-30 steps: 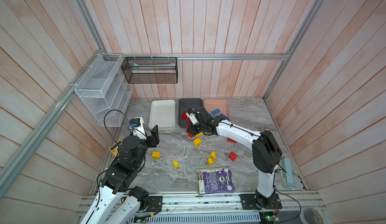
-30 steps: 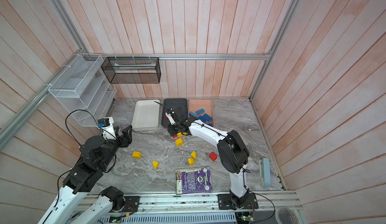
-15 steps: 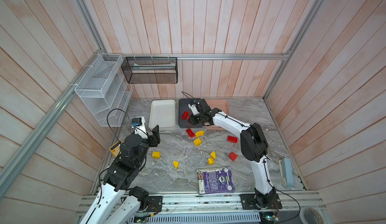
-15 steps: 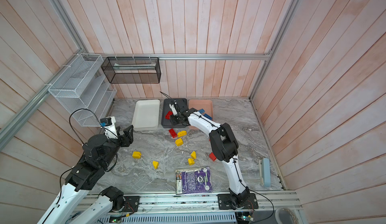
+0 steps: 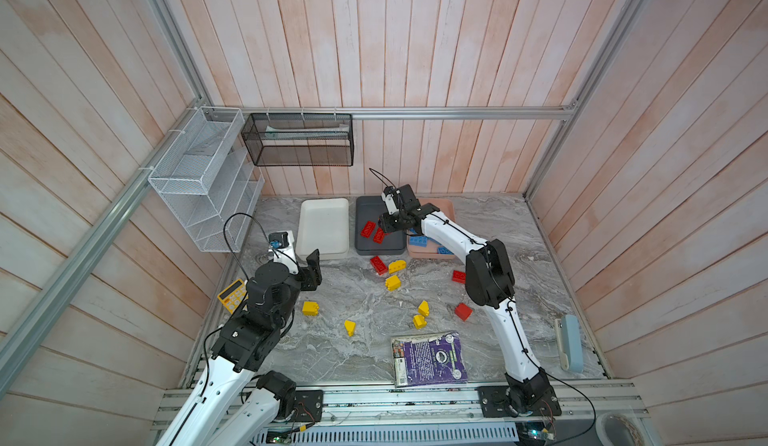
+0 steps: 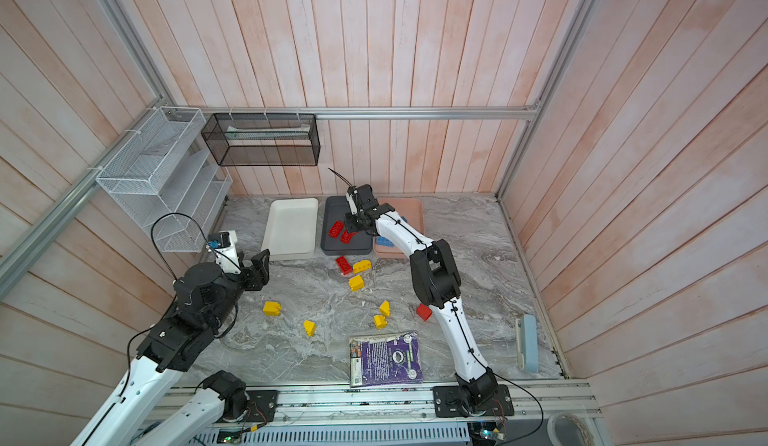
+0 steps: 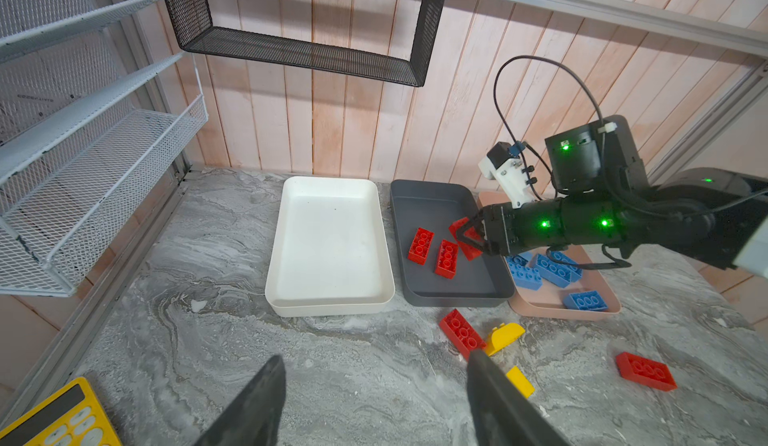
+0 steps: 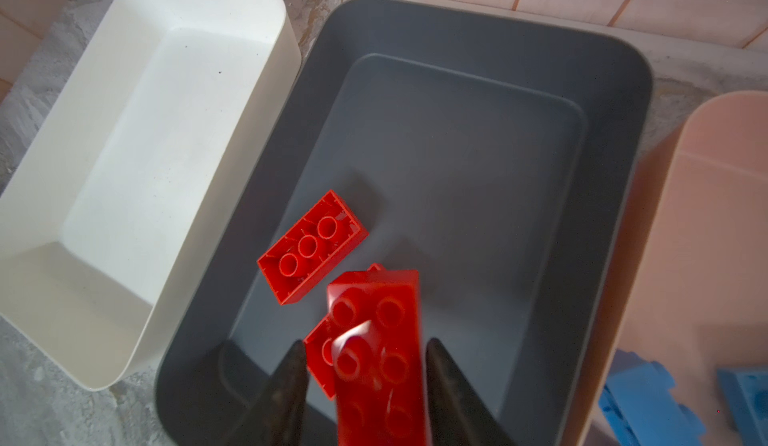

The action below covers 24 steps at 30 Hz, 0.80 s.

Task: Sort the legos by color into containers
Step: 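Carry the red brick into the dark grey tray and open the right gripper, then withdraw the right gripper while the left gripper reaches toward a red brick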

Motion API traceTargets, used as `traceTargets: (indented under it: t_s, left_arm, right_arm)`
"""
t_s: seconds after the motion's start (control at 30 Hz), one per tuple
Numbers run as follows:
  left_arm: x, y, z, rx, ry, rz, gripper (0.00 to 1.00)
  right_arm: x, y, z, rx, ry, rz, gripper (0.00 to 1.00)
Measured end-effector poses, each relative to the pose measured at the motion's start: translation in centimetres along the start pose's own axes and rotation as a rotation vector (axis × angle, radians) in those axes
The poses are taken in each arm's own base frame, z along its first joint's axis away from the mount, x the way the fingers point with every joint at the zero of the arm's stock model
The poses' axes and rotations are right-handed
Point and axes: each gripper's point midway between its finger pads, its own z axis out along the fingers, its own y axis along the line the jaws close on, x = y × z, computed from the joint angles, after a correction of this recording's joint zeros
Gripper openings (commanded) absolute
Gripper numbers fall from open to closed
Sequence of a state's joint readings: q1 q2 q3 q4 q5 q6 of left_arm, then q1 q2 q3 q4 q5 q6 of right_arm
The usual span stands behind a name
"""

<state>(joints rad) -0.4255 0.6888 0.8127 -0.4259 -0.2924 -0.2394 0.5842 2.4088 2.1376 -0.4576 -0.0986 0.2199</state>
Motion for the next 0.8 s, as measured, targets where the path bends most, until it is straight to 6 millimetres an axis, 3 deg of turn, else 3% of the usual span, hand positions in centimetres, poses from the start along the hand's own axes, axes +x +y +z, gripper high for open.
traceTargets:
  t_s: [0.2, 0.33, 0.5, 0.67, 0.8]
  left_arm:
    - [0.8, -0.1, 0.9, -0.007, 0.035, 0.011, 0.70]
    - [1.9, -0.4, 2.1, -0.009, 0.085, 0.023, 0.70]
    - [4.0, -1.0, 4.1, -0.011, 0.193, 0.017, 0.78]
    - [5.3, -2.5, 6.5, 0.010, 0.309, 0.016, 0.84]
    - [7.3, -3.8, 8.1, 0.023, 0.396, 0.012, 0.88]
  right_arm:
    - [-0.3, -0.7, -0.1, 0.024, -0.013, 0.013, 0.60]
    - [1.2, -1.2, -1.5, 0.045, -0.004, 0.018, 0.61]
    - [1.6, -1.1, -7.3, 0.056, -0.076, 0.021, 0.61]
    - [0.9, -0.5, -15.8, 0.026, -0.271, 0.055, 0.61]
    - [2.9, -0.8, -20.3, 0.004, -0.384, 0.113, 0.61]
